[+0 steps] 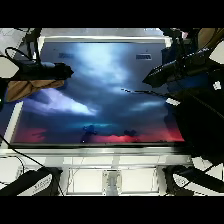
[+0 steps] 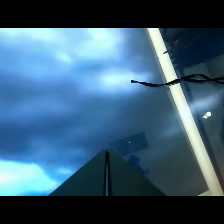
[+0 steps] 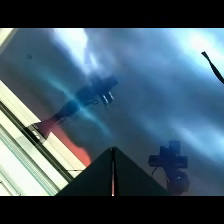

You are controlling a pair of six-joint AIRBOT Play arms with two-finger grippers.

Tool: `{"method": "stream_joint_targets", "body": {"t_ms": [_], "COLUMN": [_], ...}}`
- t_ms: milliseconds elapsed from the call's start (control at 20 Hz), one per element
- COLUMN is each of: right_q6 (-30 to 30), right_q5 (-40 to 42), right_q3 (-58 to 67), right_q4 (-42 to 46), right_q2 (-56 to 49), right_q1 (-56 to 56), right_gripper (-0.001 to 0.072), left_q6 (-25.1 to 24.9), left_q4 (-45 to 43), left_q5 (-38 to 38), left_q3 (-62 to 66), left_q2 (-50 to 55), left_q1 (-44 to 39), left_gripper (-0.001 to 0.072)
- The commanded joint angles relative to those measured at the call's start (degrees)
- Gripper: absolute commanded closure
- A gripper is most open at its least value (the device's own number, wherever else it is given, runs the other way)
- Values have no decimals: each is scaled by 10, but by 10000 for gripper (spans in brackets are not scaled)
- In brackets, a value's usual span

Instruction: Fold the clothes and pants, and hang the long-sleeved shirts on hangers.

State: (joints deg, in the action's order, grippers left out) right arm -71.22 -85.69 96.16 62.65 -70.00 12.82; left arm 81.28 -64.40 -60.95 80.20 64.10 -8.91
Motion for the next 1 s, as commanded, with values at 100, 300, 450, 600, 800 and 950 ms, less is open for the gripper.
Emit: {"method": "stream_joint_targets", "body": {"t_ms": [100, 300, 450, 600, 800, 950], "right_q6": [0, 0, 0, 0, 0, 59], "right_q5": [0, 0, 0, -2, -2, 82], "right_q3": [1, 1, 1, 1, 1, 1], "right_q4": [0, 0, 0, -10, -6, 2], "right_q2": [0, 0, 0, -1, -6, -5], "right_q1": [0, 0, 0, -14, -55, -60], "right_gripper": [678, 678, 678, 678, 678, 678], "left_q6": [0, 0, 0, 0, -2, -16], "left_q4": [0, 0, 0, 0, -3, -101], "left_q5": [0, 0, 3, 11, 14, 75], "left_q3": [0, 0, 0, 0, 0, 0], "left_q2": [0, 0, 1, 10, 22, 39], "left_q1": [0, 0, 0, 0, 1, 5], "left_gripper": [697, 697, 697, 697, 697, 697]}}
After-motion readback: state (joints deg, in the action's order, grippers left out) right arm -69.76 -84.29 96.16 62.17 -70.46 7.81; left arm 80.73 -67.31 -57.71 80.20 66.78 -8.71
